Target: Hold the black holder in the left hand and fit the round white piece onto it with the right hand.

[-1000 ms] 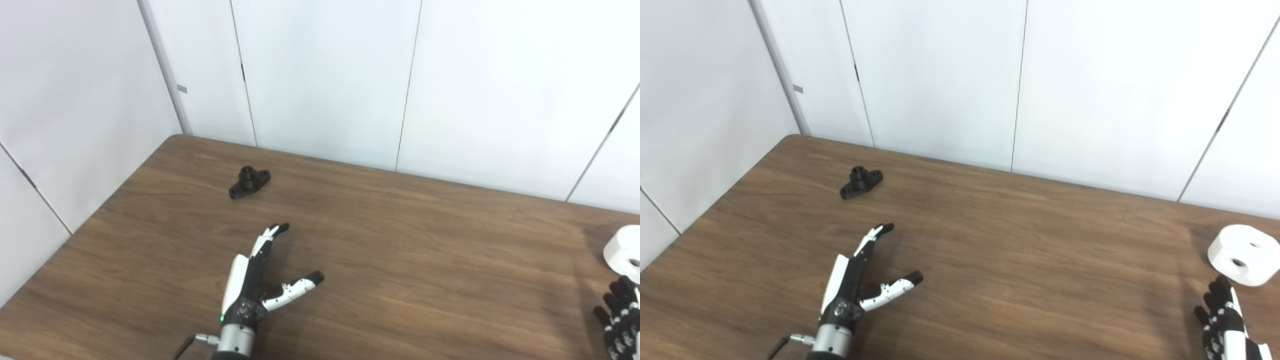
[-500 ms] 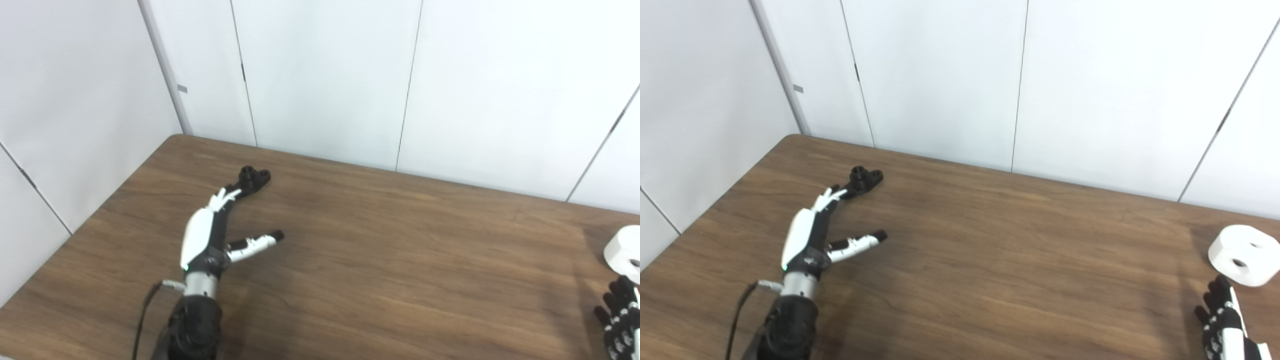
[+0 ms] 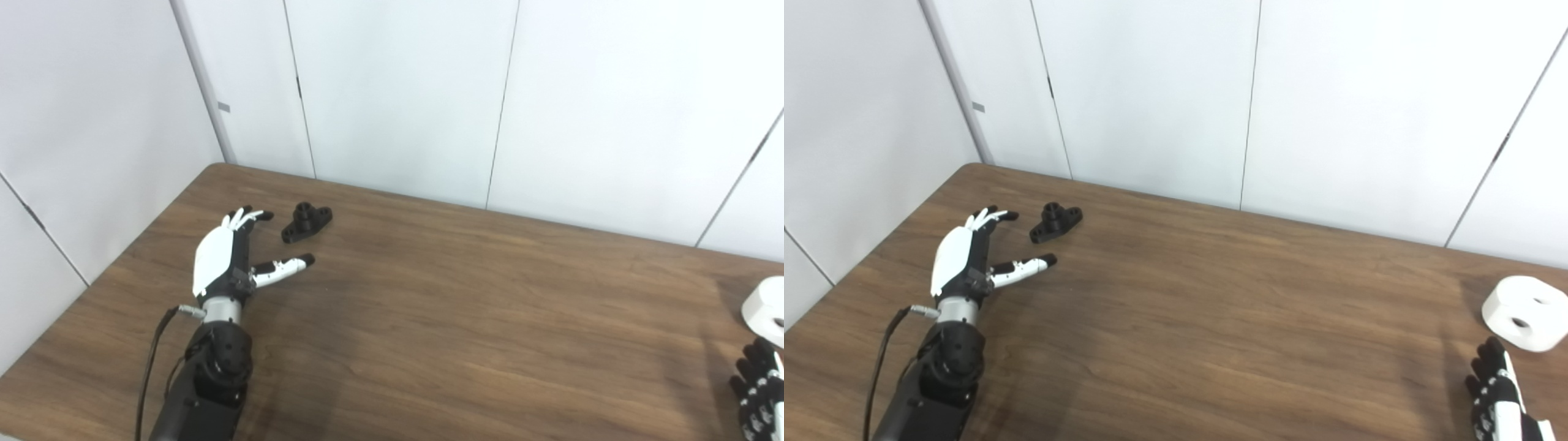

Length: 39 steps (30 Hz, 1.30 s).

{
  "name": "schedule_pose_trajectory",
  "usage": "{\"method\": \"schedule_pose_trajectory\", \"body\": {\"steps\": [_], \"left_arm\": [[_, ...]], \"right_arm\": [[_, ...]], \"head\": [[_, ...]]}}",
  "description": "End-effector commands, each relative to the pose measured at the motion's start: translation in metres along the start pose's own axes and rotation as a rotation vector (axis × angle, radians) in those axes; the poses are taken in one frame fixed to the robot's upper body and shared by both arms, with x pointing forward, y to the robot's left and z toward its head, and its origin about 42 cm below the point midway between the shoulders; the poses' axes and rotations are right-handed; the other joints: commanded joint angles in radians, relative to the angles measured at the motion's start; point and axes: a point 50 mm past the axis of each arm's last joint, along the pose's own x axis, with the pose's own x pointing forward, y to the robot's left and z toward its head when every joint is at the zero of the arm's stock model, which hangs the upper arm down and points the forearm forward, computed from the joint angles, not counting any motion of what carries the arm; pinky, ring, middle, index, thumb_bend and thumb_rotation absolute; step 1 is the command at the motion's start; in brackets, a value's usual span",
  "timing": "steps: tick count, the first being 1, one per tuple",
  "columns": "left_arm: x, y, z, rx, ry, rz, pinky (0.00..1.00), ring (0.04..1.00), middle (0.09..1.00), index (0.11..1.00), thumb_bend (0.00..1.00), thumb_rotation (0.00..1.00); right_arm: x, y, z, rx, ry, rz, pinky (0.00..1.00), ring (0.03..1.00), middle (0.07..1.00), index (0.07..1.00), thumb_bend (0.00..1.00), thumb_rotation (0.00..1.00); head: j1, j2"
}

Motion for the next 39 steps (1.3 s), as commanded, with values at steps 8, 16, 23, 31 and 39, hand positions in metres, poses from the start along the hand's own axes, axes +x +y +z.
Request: {"method": "schedule_pose_trajectory", "body": {"steps": [8, 16, 23, 31, 39], "left_arm": [[0.041, 0.01, 0.013, 0.039, 0.013, 0.089, 1.0, 1.0, 0.951, 0.807, 0.91, 0.37], [0.063, -0.005, 0.018, 0.031, 0.064, 0.058, 1.0, 1.0, 0.956, 0.811, 0.88, 0.36], [0.082, -0.01, 0.019, 0.076, 0.084, 0.007, 1.0, 1.0, 0.959, 0.807, 0.92, 0.37], [0.105, -0.014, 0.027, 0.117, 0.104, -0.002, 1.0, 1.0, 0.952, 0.79, 0.91, 0.33], [0.115, -0.018, 0.034, 0.129, 0.103, -0.015, 1.0, 0.998, 0.942, 0.787, 0.9, 0.34]], "right_arm": [[0.001, 0.001, 0.006, -0.01, -0.02, -0.001, 1.0, 1.0, 1.0, 1.0, 0.58, 1.0], [-0.002, 0.001, 0.008, -0.016, -0.017, -0.003, 1.0, 1.0, 1.0, 1.0, 0.56, 1.0], [-0.002, 0.003, 0.009, -0.019, -0.022, -0.003, 1.0, 1.0, 1.0, 1.0, 0.55, 1.0], [-0.002, 0.004, 0.01, -0.029, -0.023, -0.011, 1.0, 1.0, 1.0, 0.998, 0.55, 1.0], [-0.003, 0.004, 0.012, -0.02, -0.027, -0.01, 1.0, 1.0, 1.0, 1.0, 0.53, 1.0]], "head": [[-0.004, 0.007], [-0.01, 0.012], [-0.023, 0.011], [-0.027, 0.01], [-0.029, 0.013]]}}
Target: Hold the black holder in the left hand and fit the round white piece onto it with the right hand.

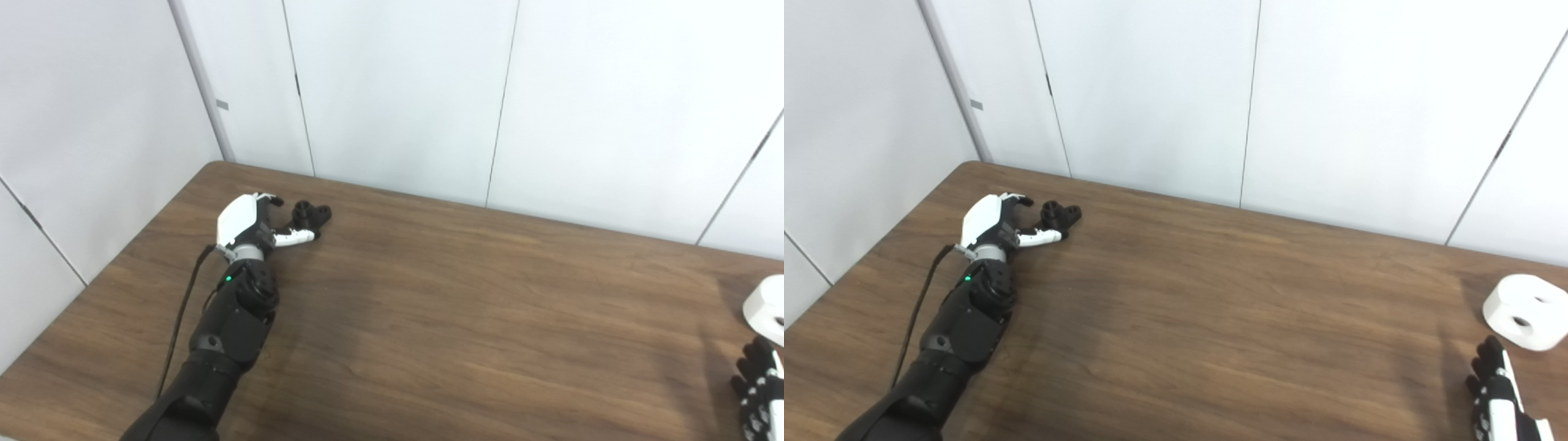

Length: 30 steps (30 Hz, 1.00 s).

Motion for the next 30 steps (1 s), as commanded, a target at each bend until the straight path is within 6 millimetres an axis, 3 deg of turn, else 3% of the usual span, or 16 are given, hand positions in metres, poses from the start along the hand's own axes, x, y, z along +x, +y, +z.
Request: {"method": "schedule_pose_trajectory", "body": {"steps": [1, 12, 30], "left_arm": [[0.015, 0.025, 0.018, -0.006, -0.051, 0.081, 1.0, 0.997, 0.941, 0.787, 0.9, 0.34], [0.013, 0.014, 0.022, 0.012, -0.055, 0.063, 1.0, 0.982, 0.924, 0.75, 0.9, 0.36], [0.007, 0.012, 0.005, 0.017, -0.017, 0.063, 1.0, 0.983, 0.9, 0.68, 0.87, 0.32]], "right_arm": [[0.001, 0.001, 0.007, 0.007, -0.029, -0.002, 1.0, 1.0, 1.0, 1.0, 0.53, 1.0], [0.001, -0.001, 0.006, 0.004, -0.024, -0.009, 1.0, 1.0, 1.0, 1.0, 0.52, 1.0], [0.004, -0.004, 0.004, 0.005, -0.021, 0.006, 1.0, 1.0, 1.0, 1.0, 0.51, 1.0]], "head": [[-0.001, 0.001], [0.003, 0.006], [0.012, 0.013]]}}
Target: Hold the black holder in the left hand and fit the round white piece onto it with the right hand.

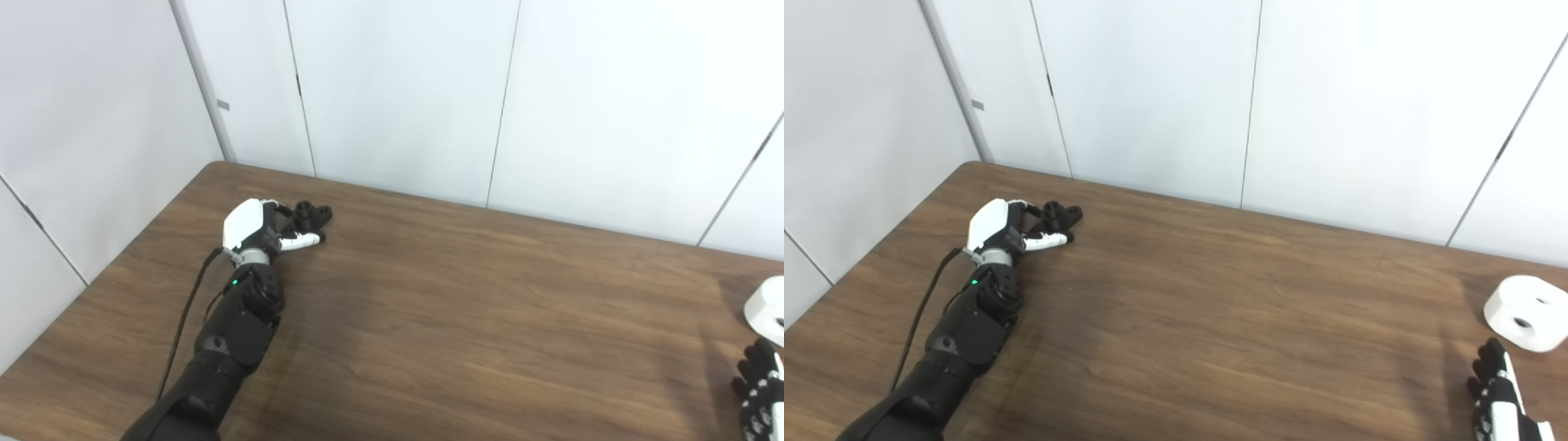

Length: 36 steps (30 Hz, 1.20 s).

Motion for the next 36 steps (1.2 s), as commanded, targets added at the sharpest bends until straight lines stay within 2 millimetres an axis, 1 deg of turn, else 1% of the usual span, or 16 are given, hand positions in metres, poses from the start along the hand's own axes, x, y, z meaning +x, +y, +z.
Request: {"method": "schedule_pose_trajectory", "body": {"steps": [1, 10, 18, 19, 20, 21, 23, 27, 30, 36], "left_arm": [[0.01, 0.022, 0.006, 0.003, -0.019, 0.068, 1.0, 0.983, 0.899, 0.68, 0.87, 0.31], [0.011, 0.021, 0.005, 0.022, -0.02, 0.065, 1.0, 0.97, 0.885, 0.642, 0.86, 0.28], [0.012, 0.019, 0.005, 0.006, -0.022, 0.061, 1.0, 0.958, 0.865, 0.591, 0.83, 0.21], [0.012, 0.018, 0.005, -0.011, -0.02, 0.058, 1.0, 0.959, 0.865, 0.583, 0.81, 0.19], [0.012, 0.018, 0.005, -0.03, -0.021, 0.055, 1.0, 0.959, 0.864, 0.528, 0.64, 0.12], [0.012, 0.018, 0.005, -0.046, -0.024, 0.052, 1.0, 0.955, 0.859, 0.509, 0.58, 0.09], [0.012, 0.016, 0.004, -0.072, -0.02, 0.045, 0.98, 0.935, 0.841, 0.491, 0.53, 0.06], [0.011, 0.013, 0.003, -0.083, -0.013, 0.037, 0.89, 0.916, 0.819, 0.486, 0.52, 0.05], [0.011, 0.011, 0.003, -0.077, -0.019, 0.029, 0.85, 0.901, 0.811, 0.486, 0.52, 0.05], [0.011, 0.009, 0.002, -0.062, -0.036, 0.019, 0.84, 0.887, 0.809, 0.487, 0.52, 0.05]], "right_arm": [[0.004, -0.003, 0.004, -0.004, -0.022, 0.003, 1.0, 1.0, 1.0, 1.0, 0.51, 1.0], [0.004, -0.004, 0.002, -0.005, -0.019, 0.001, 1.0, 1.0, 1.0, 1.0, 0.52, 1.0], [0.003, -0.004, 0.004, 0.003, -0.022, -0.004, 1.0, 1.0, 1.0, 1.0, 0.53, 1.0], [0.003, -0.004, 0.004, 0.003, -0.022, -0.004, 1.0, 1.0, 1.0, 1.0, 0.53, 1.0], [0.003, -0.005, 0.004, 0.002, -0.023, -0.002, 1.0, 1.0, 1.0, 1.0, 0.53, 1.0], [0.003, -0.005, 0.004, -0.001, -0.024, -0.001, 1.0, 1.0, 1.0, 1.0, 0.53, 1.0], [0.003, -0.005, 0.005, -0.002, -0.026, -0.001, 1.0, 1.0, 1.0, 1.0, 0.54, 1.0], [0.002, -0.005, 0.005, 0.003, -0.031, -0.004, 1.0, 1.0, 1.0, 1.0, 0.55, 1.0], [0.002, -0.006, 0.006, -0.007, -0.029, -0.008, 1.0, 1.0, 1.0, 1.0, 0.57, 1.0], [0.001, -0.006, 0.007, -0.006, -0.027, -0.006, 1.0, 1.0, 1.0, 1.0, 0.57, 1.0]], "head": [[0.002, 0.0], [0.0, 0.004], [-0.004, 0.006], [-0.004, 0.006], [-0.004, 0.006], [-0.004, 0.006], [-0.004, 0.006], [-0.009, 0.007], [-0.009, 0.007], [-0.011, 0.007]]}}
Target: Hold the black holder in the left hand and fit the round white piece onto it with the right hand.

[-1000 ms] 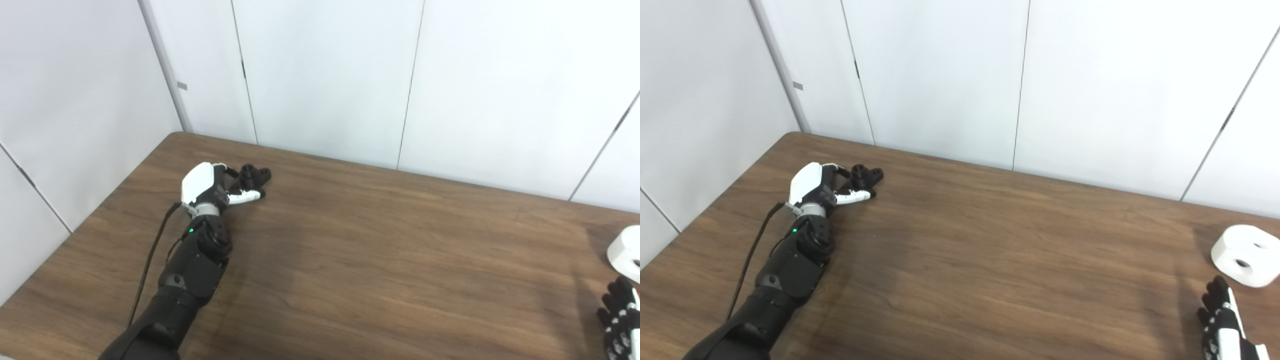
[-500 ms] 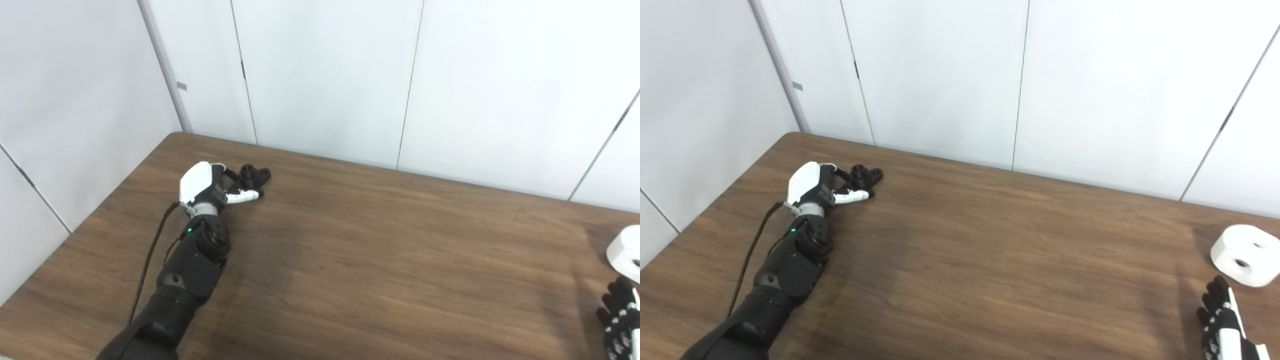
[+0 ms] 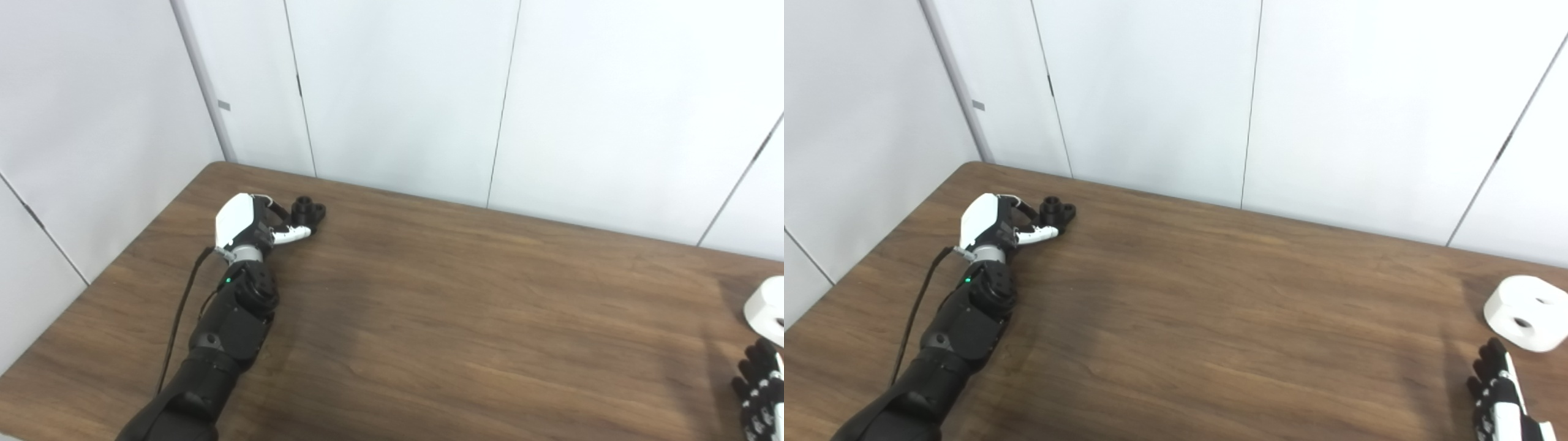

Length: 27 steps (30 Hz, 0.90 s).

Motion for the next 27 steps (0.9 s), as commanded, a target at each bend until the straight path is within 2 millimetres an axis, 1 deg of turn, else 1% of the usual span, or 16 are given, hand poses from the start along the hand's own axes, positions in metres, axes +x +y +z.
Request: {"method": "schedule_pose_trajectory", "body": {"steps": [1, 6, 10, 12, 17, 21, 24, 25, 27], "left_arm": [[0.005, 0.003, 0.007, -0.014, -0.018, -0.011, 0.83, 0.884, 0.808, 0.487, 0.52, 0.05], [0.004, 0.002, 0.008, -0.02, -0.026, -0.018, 0.81, 0.871, 0.802, 0.486, 0.52, 0.05], [-0.001, 0.002, 0.009, -0.022, -0.051, -0.029, 0.8, 0.852, 0.787, 0.486, 0.52, 0.05], [-0.006, 0.002, 0.01, -0.025, -0.064, -0.038, 0.8, 0.85, 0.783, 0.486, 0.52, 0.05], [-0.025, 0.002, 0.015, -0.031, -0.12, -0.065, 0.81, 0.862, 0.783, 0.486, 0.52, 0.05], [-0.041, 0.0, 0.019, -0.018, -0.166, -0.081, 0.8, 0.856, 0.779, 0.486, 0.52, 0.05], [-0.056, -0.002, 0.022, -0.023, -0.196, -0.093, 0.82, 0.867, 0.782, 0.486, 0.52, 0.05], [-0.064, -0.004, 0.023, -0.025, -0.208, -0.105, 0.82, 0.87, 0.783, 0.486, 0.52, 0.05], [-0.074, -0.007, 0.024, -0.024, -0.221, -0.123, 0.81, 0.875, 0.782, 0.487, 0.52, 0.05]], "right_arm": [[0.001, -0.003, 0.008, -0.005, -0.028, -0.001, 1.0, 1.0, 1.0, 1.0, 0.57, 1.0], [0.002, -0.002, 0.008, -0.005, -0.031, -0.002, 1.0, 1.0, 1.0, 1.0, 0.56, 1.0], [0.001, -0.001, 0.009, -0.003, -0.03, -0.001, 1.0, 1.0, 0.999, 1.0, 0.54, 1.0], [0.001, 0.0, 0.01, -0.006, -0.029, 0.0, 1.0, 1.0, 0.999, 1.0, 0.55, 1.0], [0.003, 0.002, 0.011, -0.008, -0.028, -0.004, 1.0, 1.0, 0.997, 1.0, 0.55, 1.0], [0.004, 0.003, 0.011, -0.007, -0.036, 0.004, 1.0, 1.0, 0.999, 1.0, 0.54, 1.0], [0.005, 0.005, 0.012, -0.016, -0.046, 0.007, 1.0, 1.0, 0.995, 1.0, 0.55, 1.0], [0.005, 0.005, 0.012, -0.015, -0.047, 0.006, 1.0, 1.0, 0.994, 1.0, 0.55, 1.0], [0.006, 0.006, 0.012, -0.012, -0.048, 0.005, 1.0, 1.0, 0.999, 1.0, 0.54, 1.0]], "head": [[-0.002, 0.002], [-0.007, 0.003], [-0.011, 0.003], [-0.013, 0.004], [-0.016, 0.003], [-0.024, 0.002], [-0.029, 0.002], [-0.034, 0.003], [-0.041, 0.003]]}}
